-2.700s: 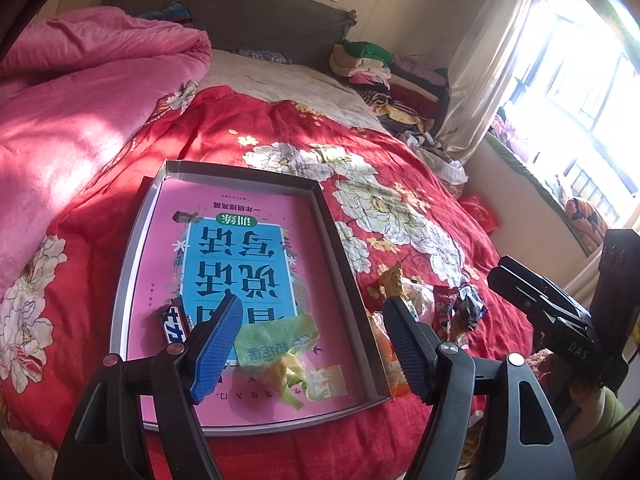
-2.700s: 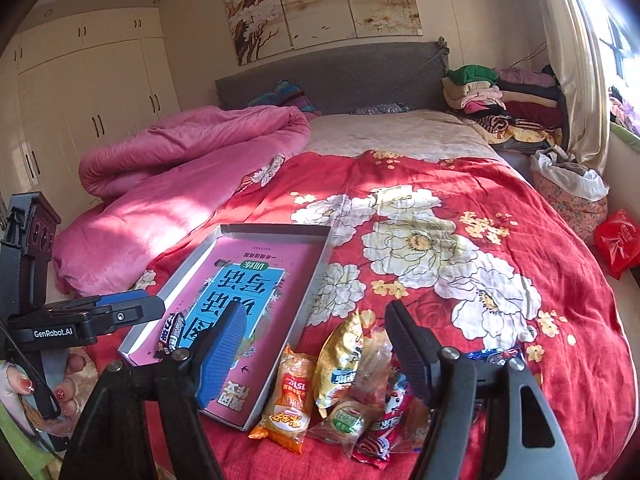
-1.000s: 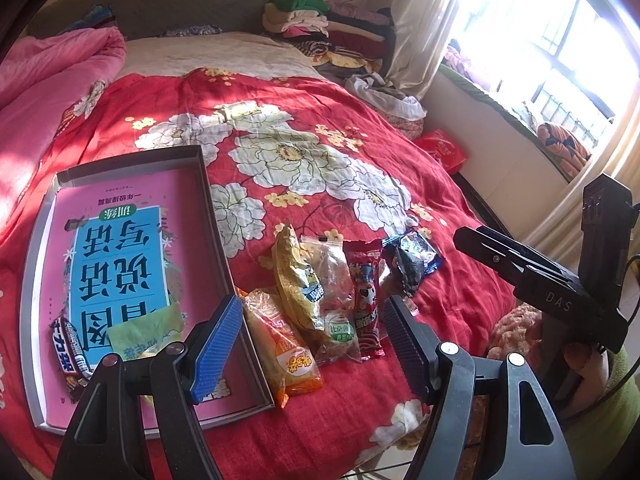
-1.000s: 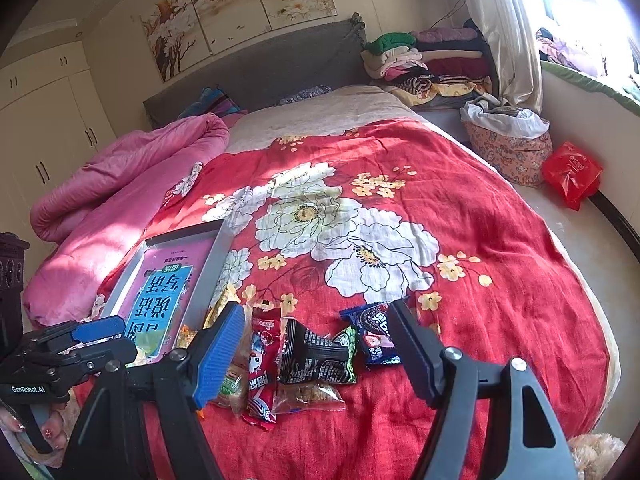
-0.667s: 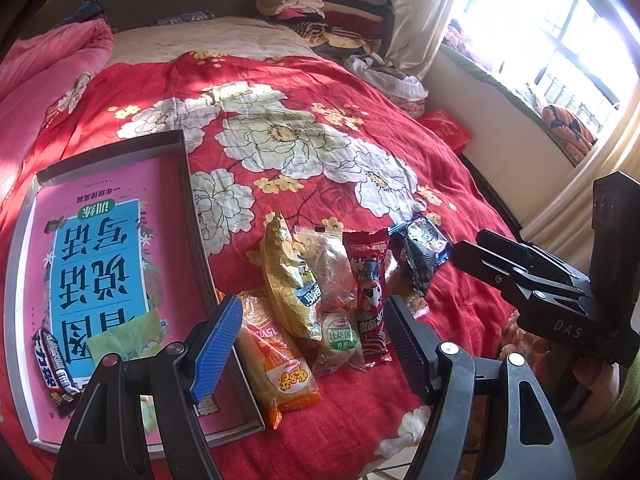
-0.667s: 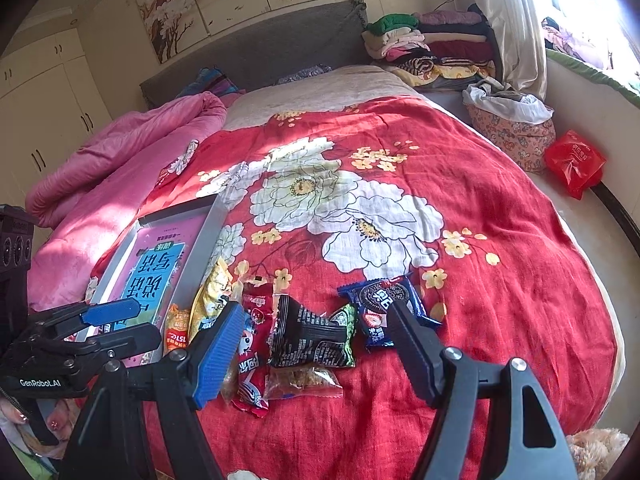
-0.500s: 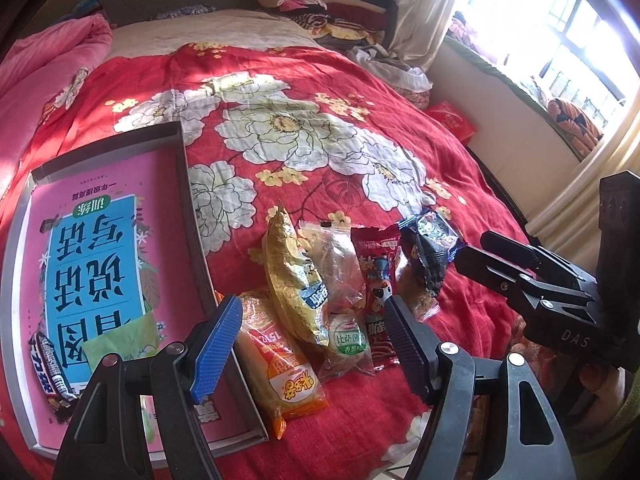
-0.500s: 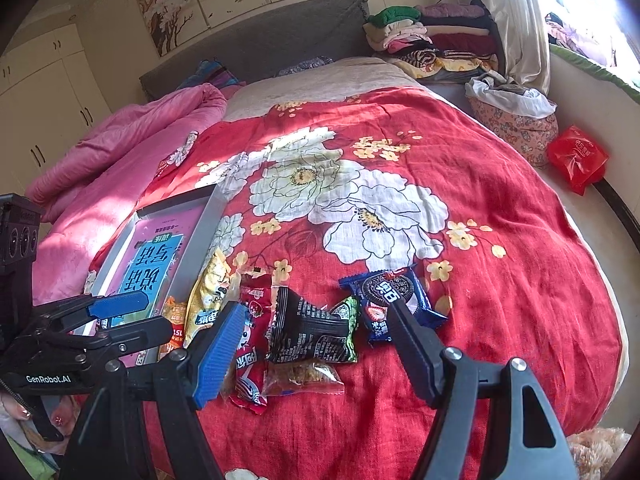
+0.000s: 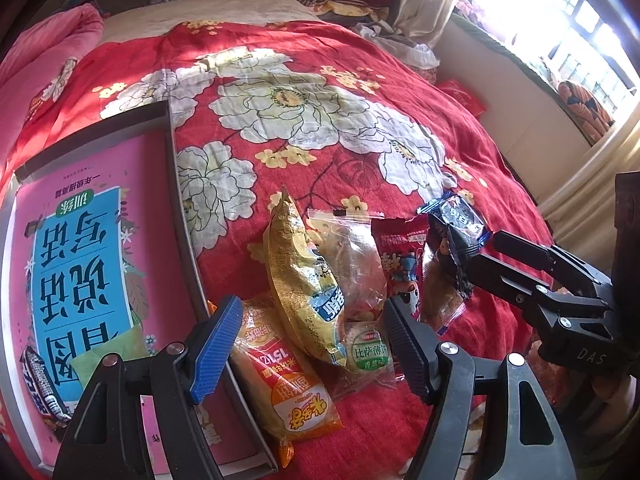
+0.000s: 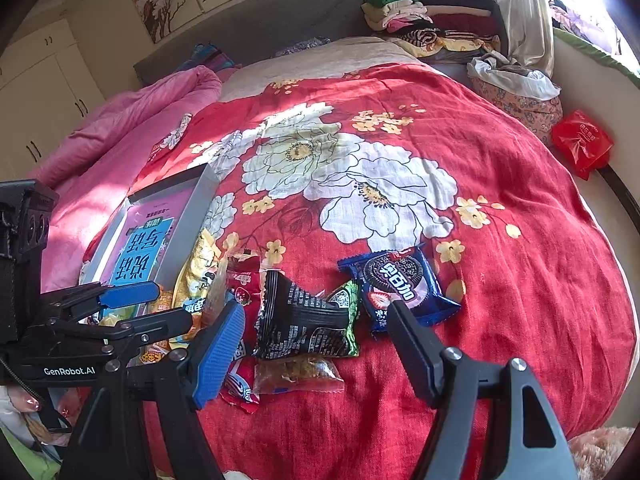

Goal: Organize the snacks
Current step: 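Grasp the gold chip bag with the left tool while the right tool grasps the black snack bag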

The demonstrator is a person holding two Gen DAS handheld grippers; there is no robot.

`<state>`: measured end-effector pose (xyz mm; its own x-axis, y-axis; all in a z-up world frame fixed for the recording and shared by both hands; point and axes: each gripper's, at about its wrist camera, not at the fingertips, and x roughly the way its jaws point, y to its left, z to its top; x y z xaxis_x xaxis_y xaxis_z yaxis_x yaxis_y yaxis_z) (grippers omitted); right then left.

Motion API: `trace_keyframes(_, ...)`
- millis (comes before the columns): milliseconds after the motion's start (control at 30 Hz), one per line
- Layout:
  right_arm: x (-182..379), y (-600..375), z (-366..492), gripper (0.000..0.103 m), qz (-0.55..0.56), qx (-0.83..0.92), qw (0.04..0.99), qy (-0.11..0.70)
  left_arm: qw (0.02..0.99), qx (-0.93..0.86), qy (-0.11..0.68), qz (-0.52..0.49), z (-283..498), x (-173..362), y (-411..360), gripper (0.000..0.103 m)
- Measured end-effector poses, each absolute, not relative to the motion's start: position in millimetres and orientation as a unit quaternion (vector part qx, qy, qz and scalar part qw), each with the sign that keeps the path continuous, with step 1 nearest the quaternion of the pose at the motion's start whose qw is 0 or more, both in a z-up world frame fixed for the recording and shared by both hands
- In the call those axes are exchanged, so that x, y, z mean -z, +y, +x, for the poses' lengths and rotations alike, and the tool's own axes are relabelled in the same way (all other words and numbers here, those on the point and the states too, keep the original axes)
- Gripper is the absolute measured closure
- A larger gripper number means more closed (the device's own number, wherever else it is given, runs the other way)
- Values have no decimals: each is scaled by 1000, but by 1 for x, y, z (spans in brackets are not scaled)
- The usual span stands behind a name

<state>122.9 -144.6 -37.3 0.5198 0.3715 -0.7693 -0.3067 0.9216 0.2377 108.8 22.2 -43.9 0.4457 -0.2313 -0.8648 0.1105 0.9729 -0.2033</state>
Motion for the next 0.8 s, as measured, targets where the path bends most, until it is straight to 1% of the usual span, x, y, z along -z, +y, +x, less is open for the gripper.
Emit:
trace_keyframes(33, 38, -145, 124, 30, 37, -194, 870, 451, 847, 100, 519, -52, 110, 45, 21, 35)
trace_keyframes(100, 40, -145, 125, 30, 38, -193, 869, 453, 845, 98, 524, -44, 112, 47, 20, 45)
trace_keyframes(167, 42, -145, 126, 30, 40, -194, 867, 457, 840, 100, 532, -41, 115, 50, 18, 49)
trace_keyframes(367, 52, -143, 133, 30, 47, -195, 857, 475, 837, 98, 537, -37, 120, 55, 18, 53)
trace_keyframes(567, 57, -142, 137, 31, 55, -203, 852, 479, 834, 97, 540, -61, 127, 58, 25, 56)
trace_keyframes(633, 58, -140, 137, 38, 53, -210, 850, 480, 832, 99, 541, -70, 129, 60, 27, 56)
trace_keyframes(800, 59, -134, 138, 43, 48, -220, 848, 479, 828, 105, 542, -98, 134, 63, 32, 56)
